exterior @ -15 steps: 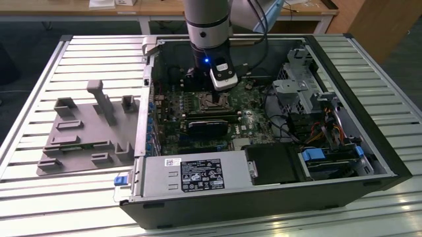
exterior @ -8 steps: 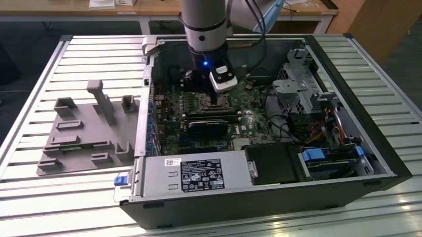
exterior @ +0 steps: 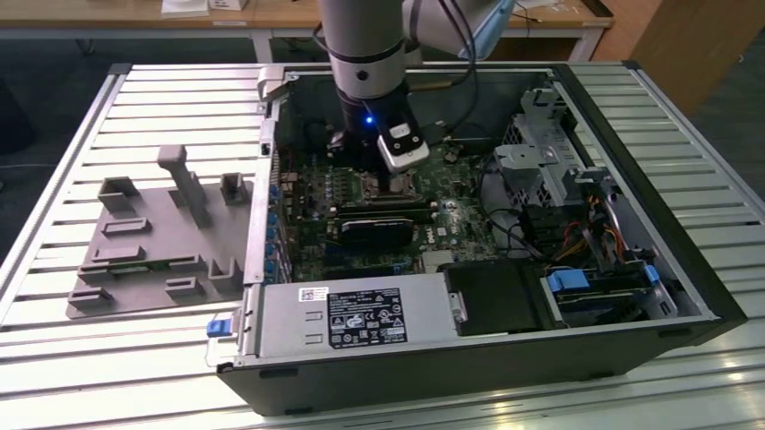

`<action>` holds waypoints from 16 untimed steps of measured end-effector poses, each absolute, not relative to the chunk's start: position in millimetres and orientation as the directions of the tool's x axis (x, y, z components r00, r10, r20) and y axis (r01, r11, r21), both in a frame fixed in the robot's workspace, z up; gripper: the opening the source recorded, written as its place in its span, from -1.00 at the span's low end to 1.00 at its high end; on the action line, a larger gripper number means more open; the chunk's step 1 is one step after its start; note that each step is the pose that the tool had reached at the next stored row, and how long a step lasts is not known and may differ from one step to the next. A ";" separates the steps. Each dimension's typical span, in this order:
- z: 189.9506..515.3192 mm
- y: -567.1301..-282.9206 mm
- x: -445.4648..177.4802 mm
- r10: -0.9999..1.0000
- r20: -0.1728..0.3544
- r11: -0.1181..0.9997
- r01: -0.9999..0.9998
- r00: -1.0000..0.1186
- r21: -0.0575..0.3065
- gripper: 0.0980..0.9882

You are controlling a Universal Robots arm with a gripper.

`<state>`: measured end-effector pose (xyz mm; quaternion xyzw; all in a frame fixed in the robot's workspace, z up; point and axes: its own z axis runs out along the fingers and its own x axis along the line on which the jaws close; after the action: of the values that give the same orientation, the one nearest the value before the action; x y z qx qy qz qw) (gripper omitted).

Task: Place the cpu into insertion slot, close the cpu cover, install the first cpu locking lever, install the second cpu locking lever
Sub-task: 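Install the second cpu locking lever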

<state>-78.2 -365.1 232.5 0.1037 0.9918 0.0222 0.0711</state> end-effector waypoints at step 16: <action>225.5 -382.6 -83.9 0.190 -0.124 0.976 0.174 -0.974 0.132 -0.99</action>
<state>-83.9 -382.6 225.5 0.0919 0.9916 0.0601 0.0681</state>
